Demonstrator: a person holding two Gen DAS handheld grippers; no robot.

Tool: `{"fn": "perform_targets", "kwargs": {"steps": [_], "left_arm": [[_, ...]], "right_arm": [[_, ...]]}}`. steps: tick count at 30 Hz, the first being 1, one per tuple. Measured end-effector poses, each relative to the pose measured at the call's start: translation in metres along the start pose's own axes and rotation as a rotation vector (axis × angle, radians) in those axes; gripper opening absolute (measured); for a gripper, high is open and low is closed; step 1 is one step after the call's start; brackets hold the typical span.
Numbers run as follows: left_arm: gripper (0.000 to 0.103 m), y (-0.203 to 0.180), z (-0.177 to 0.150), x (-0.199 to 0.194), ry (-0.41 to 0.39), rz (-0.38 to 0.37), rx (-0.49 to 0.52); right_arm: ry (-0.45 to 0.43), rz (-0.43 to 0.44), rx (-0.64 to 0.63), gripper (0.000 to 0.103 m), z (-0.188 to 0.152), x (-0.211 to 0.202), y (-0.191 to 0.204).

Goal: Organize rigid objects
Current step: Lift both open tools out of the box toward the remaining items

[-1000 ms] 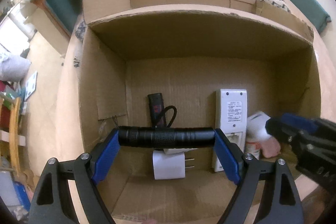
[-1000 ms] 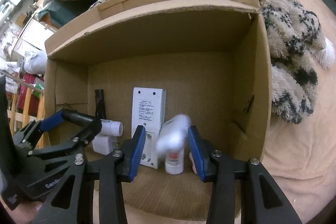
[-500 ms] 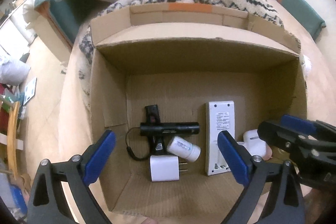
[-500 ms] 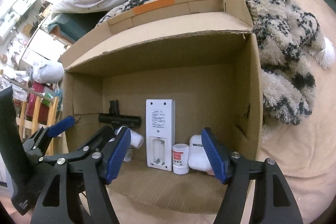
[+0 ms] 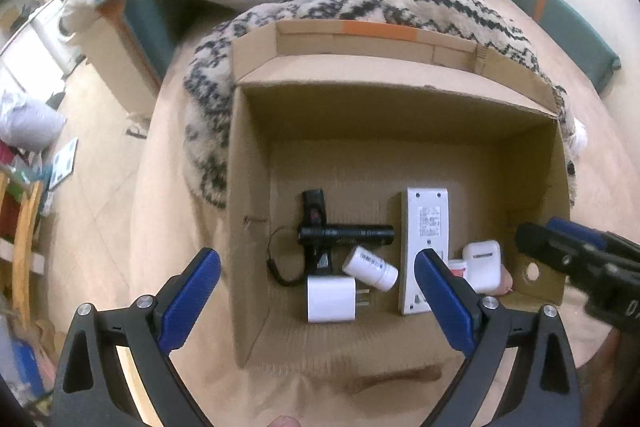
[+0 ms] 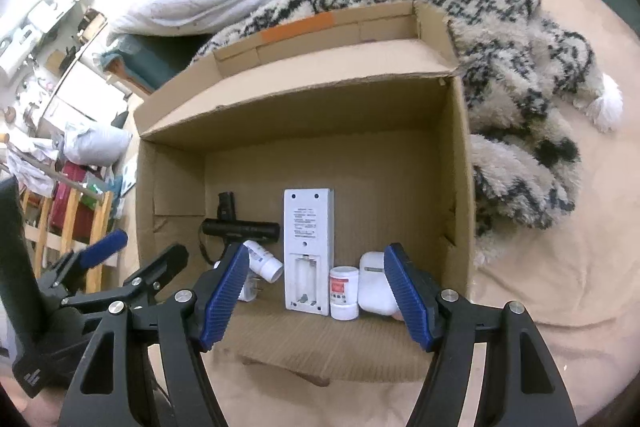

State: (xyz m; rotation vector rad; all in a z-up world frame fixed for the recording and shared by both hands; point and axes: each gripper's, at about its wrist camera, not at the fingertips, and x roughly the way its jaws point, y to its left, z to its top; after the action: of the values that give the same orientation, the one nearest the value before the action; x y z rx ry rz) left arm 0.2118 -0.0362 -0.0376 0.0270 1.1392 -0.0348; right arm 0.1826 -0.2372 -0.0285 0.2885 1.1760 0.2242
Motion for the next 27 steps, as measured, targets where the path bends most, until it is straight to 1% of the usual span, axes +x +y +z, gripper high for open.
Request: {"fn": "perform_targets", "kwargs": {"steps": [4,8,14,17,20,21,22,23,24,25,26,27], "left_arm": [[0.097,0.003,-0.016,-0.008,0.002,-0.004,-0.004],[0.097,0.007,-0.029,-0.018,-0.012,-0.003,-0.014],[0.097,0.014,-0.048,-0.032,-0.020,-0.018,-0.033],[0.097,0.014,-0.061,-0.037,-0.033,-0.025,-0.034],[0.097,0.017,-0.078,-0.037,-0.050,-0.011,-0.025],[0.097,0.019,-0.084,-0.035,-0.048,-0.007,-0.027],[0.097,0.022,-0.091,-0.030,-0.026,0.001,-0.039],[0.097,0.024,-0.094,-0.026,-0.004,0.003,-0.054],[0.097,0.026,-0.097,-0.022,0.021,-0.006,-0.077],[0.097,0.029,-0.100,-0.017,0.035,-0.024,-0.099],[0.097,0.029,-0.102,-0.015,0.037,-0.022,-0.101],[0.097,0.028,-0.102,-0.012,0.039,-0.009,-0.093]], "right_arm": [[-0.018,-0.001,-0.011,0.074,-0.009,-0.013,0.000],[-0.037,0.000,-0.007,0.074,-0.020,-0.024,-0.003],[-0.057,0.028,0.014,0.074,-0.053,-0.041,-0.008],[-0.051,0.052,0.011,0.074,-0.072,-0.042,-0.011],[-0.042,0.057,0.004,0.074,-0.090,-0.038,-0.015],[-0.047,0.055,-0.007,0.074,-0.096,-0.036,-0.017],[-0.047,0.037,-0.018,0.074,-0.104,-0.032,-0.020],[-0.033,0.013,-0.010,0.074,-0.112,-0.025,-0.026],[0.004,-0.003,0.029,0.074,-0.114,-0.017,-0.032],[0.022,0.021,0.069,0.074,-0.113,-0.013,-0.035],[0.020,0.052,0.090,0.074,-0.110,-0.012,-0.035],[0.015,0.062,0.095,0.074,-0.108,-0.011,-0.034]]}}
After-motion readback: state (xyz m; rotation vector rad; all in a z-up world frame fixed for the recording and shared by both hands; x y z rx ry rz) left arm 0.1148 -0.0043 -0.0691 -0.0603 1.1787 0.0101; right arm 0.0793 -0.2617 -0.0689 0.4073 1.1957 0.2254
